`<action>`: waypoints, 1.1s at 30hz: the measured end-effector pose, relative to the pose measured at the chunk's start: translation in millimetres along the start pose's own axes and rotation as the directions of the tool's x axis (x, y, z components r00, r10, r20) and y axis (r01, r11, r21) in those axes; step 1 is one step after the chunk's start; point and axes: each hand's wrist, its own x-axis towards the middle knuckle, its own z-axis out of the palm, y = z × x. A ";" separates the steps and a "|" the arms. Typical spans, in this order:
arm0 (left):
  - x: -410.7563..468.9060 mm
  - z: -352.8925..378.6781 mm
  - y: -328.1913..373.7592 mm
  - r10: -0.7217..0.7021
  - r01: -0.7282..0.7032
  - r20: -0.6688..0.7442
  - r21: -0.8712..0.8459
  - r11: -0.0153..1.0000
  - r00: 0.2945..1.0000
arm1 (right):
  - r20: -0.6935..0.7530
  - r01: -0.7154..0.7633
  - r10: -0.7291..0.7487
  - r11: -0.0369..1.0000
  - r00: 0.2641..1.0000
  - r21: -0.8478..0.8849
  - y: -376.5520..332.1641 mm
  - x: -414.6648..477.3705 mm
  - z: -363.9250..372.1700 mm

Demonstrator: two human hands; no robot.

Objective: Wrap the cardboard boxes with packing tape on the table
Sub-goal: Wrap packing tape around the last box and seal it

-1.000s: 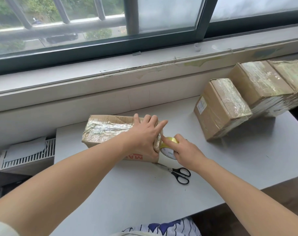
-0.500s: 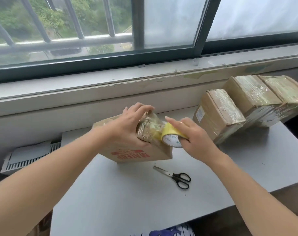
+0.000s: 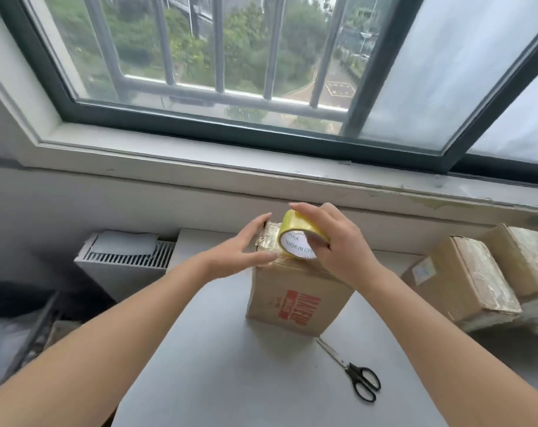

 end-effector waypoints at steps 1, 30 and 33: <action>0.8 3.7 0.5 -0.004 0.002 -0.034 -0.062 0.998 0.999 | 0.017 0.018 -0.018 1.000 1.000 -0.022 -0.5 1.8 1.5; 23.2 44.6 45.4 -0.175 0.146 -0.446 -0.099 0.984 0.878 | 0.303 0.075 0.006 0.964 0.953 -0.255 -61.0 101.7 -30.6; 27.3 43.6 61.1 -0.223 0.227 -0.473 -0.050 0.973 0.852 | 0.392 0.099 0.039 0.940 0.919 -0.326 -62.7 108.0 -39.7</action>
